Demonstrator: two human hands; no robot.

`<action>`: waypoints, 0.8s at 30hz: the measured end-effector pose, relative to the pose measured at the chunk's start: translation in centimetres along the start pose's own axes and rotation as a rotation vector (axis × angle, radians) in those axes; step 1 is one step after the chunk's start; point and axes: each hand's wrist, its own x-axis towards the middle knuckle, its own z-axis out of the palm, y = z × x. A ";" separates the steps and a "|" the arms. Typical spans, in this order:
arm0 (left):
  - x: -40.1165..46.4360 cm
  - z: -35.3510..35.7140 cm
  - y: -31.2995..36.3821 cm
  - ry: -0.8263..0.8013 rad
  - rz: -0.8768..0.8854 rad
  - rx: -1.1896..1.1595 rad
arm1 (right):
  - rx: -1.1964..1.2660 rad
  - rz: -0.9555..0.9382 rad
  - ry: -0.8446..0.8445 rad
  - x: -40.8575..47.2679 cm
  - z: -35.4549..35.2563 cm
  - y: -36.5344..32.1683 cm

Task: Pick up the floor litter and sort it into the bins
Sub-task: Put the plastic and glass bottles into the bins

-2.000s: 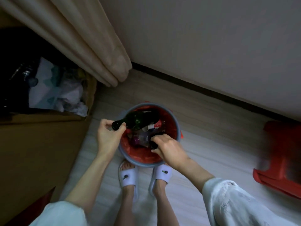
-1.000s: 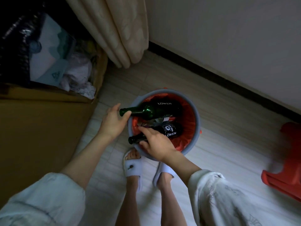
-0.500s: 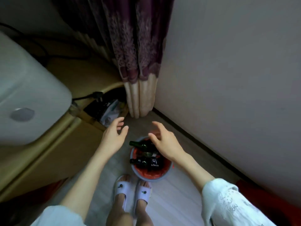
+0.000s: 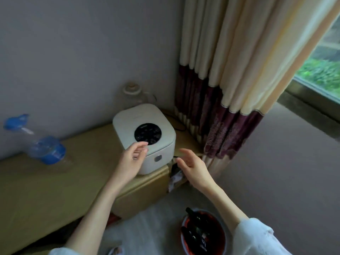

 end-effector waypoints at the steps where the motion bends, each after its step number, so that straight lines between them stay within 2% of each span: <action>1: -0.1 -2.1 0.1 0.052 0.022 -0.011 | -0.011 -0.034 -0.013 0.4 0.9 -1.4; 5: -0.8 -10.5 -1.8 0.208 0.061 -0.023 | -0.057 -0.125 -0.091 2.6 6.4 -7.6; 9: -0.7 -20.0 -4.8 0.387 0.106 -0.057 | -0.138 -0.210 -0.119 6.0 14.4 -13.2; 11: -0.5 -25.3 -6.1 0.442 0.107 -0.050 | -0.177 -0.210 -0.187 7.2 19.4 -15.7; 13: -0.2 -30.8 -7.6 0.539 0.118 -0.006 | -0.205 -0.213 -0.252 8.2 24.5 -18.3; 16: 0.9 -37.9 -11.2 0.655 0.054 0.126 | -0.213 -0.267 -0.246 10.4 30.6 -22.8; 19: 1.4 -40.9 -14.3 0.643 -0.020 0.194 | -0.225 -0.303 -0.200 12.4 34.4 -25.6; 24: 0.8 -42.1 -18.0 0.524 -0.110 0.170 | -0.237 -0.234 -0.180 14.2 39.5 -26.1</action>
